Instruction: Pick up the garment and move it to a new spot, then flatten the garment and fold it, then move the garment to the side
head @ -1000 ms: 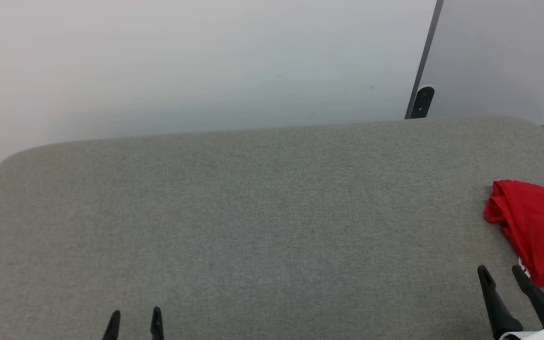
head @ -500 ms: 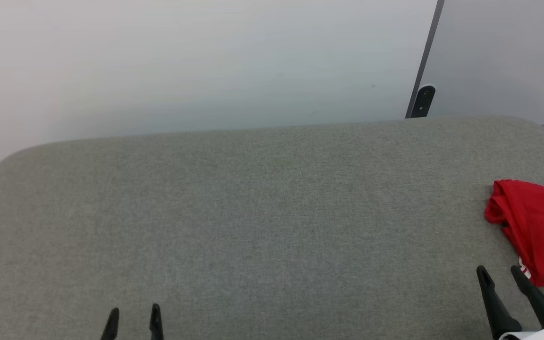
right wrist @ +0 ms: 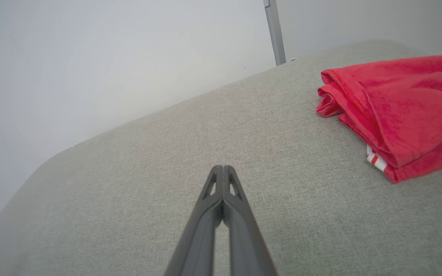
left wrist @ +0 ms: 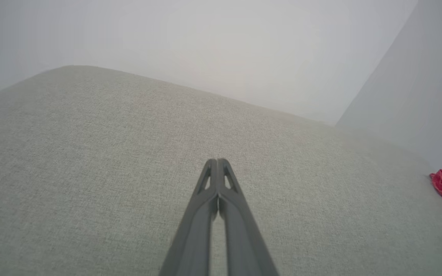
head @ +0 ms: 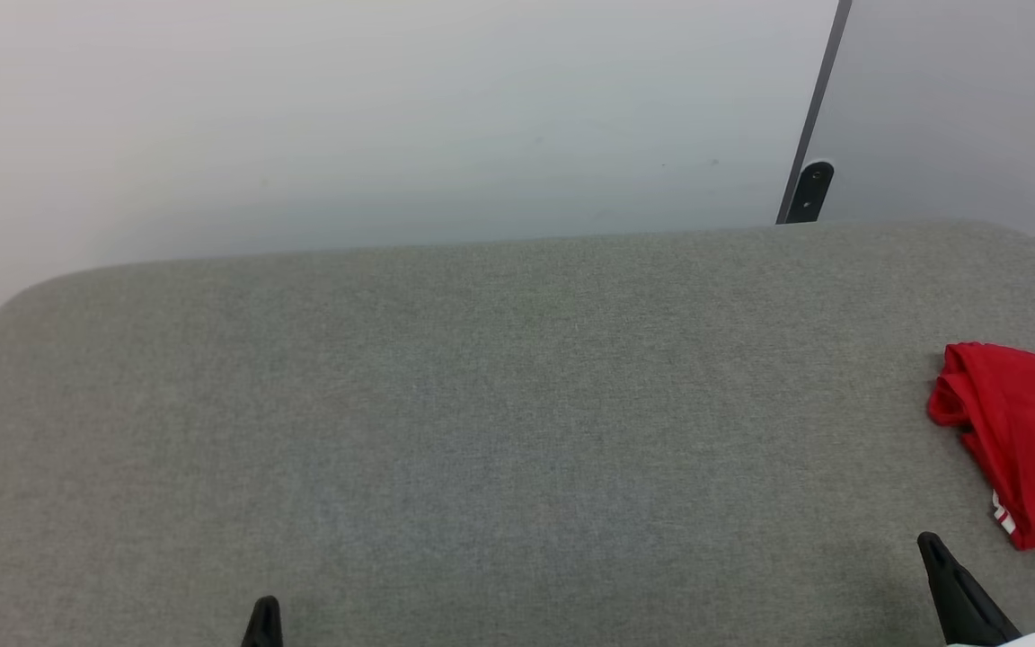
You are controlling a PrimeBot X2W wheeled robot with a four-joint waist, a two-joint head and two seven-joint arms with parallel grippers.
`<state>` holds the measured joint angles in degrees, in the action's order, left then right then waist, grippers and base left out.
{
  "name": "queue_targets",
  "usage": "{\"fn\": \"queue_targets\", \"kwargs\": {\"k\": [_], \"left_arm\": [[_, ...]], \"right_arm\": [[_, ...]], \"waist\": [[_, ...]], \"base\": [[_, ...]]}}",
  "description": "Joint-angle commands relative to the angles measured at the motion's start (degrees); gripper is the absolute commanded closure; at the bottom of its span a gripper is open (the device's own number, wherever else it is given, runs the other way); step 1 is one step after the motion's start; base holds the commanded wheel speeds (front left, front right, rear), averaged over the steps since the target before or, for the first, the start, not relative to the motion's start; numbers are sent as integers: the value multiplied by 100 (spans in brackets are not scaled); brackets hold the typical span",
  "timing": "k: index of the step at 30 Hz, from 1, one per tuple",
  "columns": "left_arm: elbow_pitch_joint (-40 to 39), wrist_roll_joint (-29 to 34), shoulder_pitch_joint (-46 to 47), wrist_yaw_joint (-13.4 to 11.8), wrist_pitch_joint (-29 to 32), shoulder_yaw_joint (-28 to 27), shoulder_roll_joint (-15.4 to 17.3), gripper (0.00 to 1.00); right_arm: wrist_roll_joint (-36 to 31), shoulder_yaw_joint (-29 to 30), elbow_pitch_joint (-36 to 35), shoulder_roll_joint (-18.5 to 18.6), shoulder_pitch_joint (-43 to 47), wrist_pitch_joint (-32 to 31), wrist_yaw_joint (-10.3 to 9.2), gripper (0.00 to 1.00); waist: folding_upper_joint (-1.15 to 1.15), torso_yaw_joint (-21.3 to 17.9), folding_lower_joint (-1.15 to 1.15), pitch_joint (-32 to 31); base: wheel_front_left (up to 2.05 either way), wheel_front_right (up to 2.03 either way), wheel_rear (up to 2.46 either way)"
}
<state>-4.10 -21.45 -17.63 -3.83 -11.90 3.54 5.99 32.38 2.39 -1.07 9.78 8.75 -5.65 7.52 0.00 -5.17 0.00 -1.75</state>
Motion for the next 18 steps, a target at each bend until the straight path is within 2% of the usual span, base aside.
{"fn": "queue_targets", "kwargs": {"k": [1,18], "left_arm": [[-10,-292,176,60,39,-35,39,100],[455,-1960,710,323,354,-129,55,100]], "right_arm": [[249,50,-23,-3,-195,-8,0,100],[1569,138,326,-159,-506,-26,-1,100]], "waist": [[0,8,0,3],[0,84,0,30]], "base": [[0,0,0],[0,0,0]]}}
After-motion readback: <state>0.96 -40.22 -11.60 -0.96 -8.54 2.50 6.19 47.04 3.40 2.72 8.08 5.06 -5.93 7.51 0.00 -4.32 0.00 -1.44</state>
